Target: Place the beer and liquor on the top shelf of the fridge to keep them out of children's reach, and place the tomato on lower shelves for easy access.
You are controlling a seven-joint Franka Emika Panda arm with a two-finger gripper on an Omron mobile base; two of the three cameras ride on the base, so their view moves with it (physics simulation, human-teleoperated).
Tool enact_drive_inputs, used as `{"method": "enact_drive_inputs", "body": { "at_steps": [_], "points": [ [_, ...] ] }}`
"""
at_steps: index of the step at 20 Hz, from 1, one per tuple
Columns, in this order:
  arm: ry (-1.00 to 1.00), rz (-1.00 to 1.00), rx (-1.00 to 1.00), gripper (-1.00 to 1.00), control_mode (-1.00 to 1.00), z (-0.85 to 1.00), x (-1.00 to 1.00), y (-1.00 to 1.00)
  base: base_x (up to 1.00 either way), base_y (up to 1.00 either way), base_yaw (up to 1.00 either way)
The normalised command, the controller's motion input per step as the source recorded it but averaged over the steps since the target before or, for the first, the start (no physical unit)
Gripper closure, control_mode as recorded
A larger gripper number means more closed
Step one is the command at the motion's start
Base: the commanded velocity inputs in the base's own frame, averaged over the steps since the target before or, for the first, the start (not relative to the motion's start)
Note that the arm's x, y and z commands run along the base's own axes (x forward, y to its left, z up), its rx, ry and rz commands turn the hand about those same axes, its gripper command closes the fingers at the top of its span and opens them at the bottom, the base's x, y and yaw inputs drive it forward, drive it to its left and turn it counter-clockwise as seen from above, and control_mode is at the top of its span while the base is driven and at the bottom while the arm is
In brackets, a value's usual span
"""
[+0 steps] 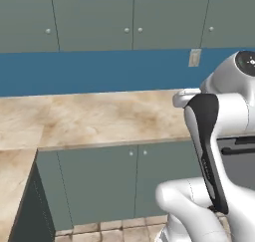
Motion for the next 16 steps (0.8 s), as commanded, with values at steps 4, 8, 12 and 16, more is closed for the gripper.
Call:
{"method": "enact_drive_inputs", "body": {
  "at_steps": [4, 8, 12, 16],
  "points": [
    [0.00, 0.00, 0.00, -1.00, 1.00, 0.00, 0.00, 0.00, 0.81, 0.02, 0.61],
    [0.00, 0.00, 0.00, -1.00, 1.00, 0.00, 0.00, 0.00, 0.50, 0.22, 0.69],
    [0.00, 0.00, 0.00, -1.00, 1.00, 0.00, 0.00, 0.00, 0.13, 0.50, 0.71],
    [0.00, 0.00, 0.00, -1.00, 1.00, 0.00, 0.00, 0.00, 0.01, 0.61, 0.72]
  ]
}}
